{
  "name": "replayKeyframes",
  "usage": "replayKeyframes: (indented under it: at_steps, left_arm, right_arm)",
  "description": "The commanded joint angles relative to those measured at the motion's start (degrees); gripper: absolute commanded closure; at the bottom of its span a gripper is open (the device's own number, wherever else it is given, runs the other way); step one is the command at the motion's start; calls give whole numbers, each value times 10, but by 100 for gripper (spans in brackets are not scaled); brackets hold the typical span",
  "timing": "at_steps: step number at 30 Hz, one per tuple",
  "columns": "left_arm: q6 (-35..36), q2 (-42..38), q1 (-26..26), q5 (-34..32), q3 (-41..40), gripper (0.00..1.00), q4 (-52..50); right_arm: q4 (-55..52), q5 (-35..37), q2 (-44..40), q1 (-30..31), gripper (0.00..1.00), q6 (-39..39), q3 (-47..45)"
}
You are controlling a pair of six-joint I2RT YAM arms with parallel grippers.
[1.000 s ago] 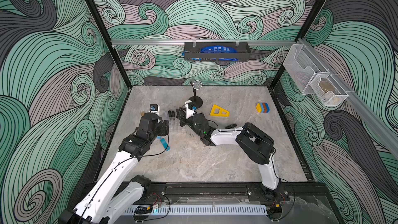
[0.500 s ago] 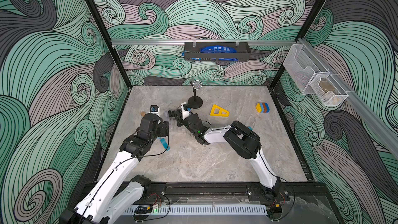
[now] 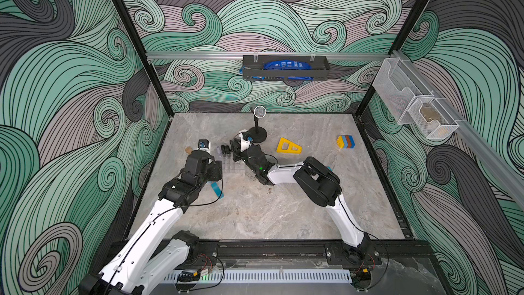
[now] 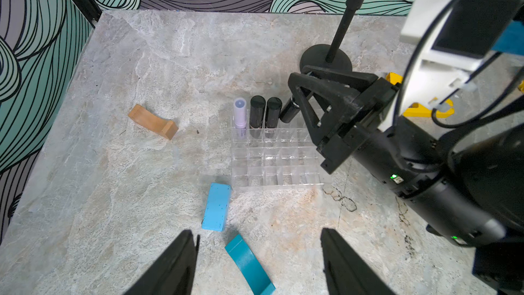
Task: Arrange the lipsticks in the organizer
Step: Place the lipstick in the storage box.
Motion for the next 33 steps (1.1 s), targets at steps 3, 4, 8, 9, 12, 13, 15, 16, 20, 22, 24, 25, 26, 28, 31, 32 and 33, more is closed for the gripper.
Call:
replayKeyframes:
  at_steps: [3, 4, 8, 9, 12, 13, 15, 16, 20, 22, 24, 25, 26, 28, 31, 32, 33]
  left_arm:
    - [-3, -3, 1, 4, -2, 29, 10]
    - [-4, -4, 1, 5, -2, 29, 10]
    - [-2, -5, 1, 4, -2, 29, 10]
    - [-2, -6, 1, 4, -3, 29, 10]
    - [-3, -6, 1, 5, -3, 29, 10]
    - [-3, -6, 1, 5, -3, 29, 10]
    - [-2, -6, 1, 5, -3, 30, 10]
    - [-3, -6, 1, 5, -3, 30, 10]
    - [-2, -6, 1, 5, -3, 30, 11]
    - [-2, -7, 1, 5, -3, 30, 11]
    - [-2, -6, 2, 5, -2, 30, 12]
    - [-2, -5, 1, 5, -2, 30, 11]
    - [-2, -6, 1, 6, -2, 30, 11]
    - [-2, -6, 2, 6, -4, 30, 12]
    - [-2, -7, 1, 6, -3, 30, 12]
    - [-3, -6, 2, 6, -4, 30, 12]
    - [-2, -6, 2, 6, -3, 30, 12]
  right_arm:
    - [-28, 24, 13, 2, 88, 4, 15]
    - [-29, 26, 13, 3, 88, 4, 16]
    - [-48, 40, 14, 6, 87, 1, 26]
    - [-50, 42, 16, 6, 87, -1, 28]
    - [-54, 48, 18, 9, 81, -8, 35]
    - [-54, 51, 18, 10, 80, -11, 36]
    - [-55, 55, 19, 13, 77, -15, 38]
    - [-56, 57, 20, 14, 77, -16, 39]
    - [-58, 60, 21, 15, 76, -17, 42]
    - [-59, 63, 21, 16, 76, -19, 43]
    - [-59, 67, 21, 17, 76, -19, 43]
    - [-59, 67, 21, 18, 76, -20, 43]
    - [-59, 68, 21, 18, 76, -21, 44]
    - [-57, 69, 21, 19, 71, -23, 41]
    - [-54, 69, 18, 20, 64, -23, 40]
    - [-53, 68, 18, 22, 62, -24, 39]
    - [-53, 67, 16, 22, 61, -23, 38]
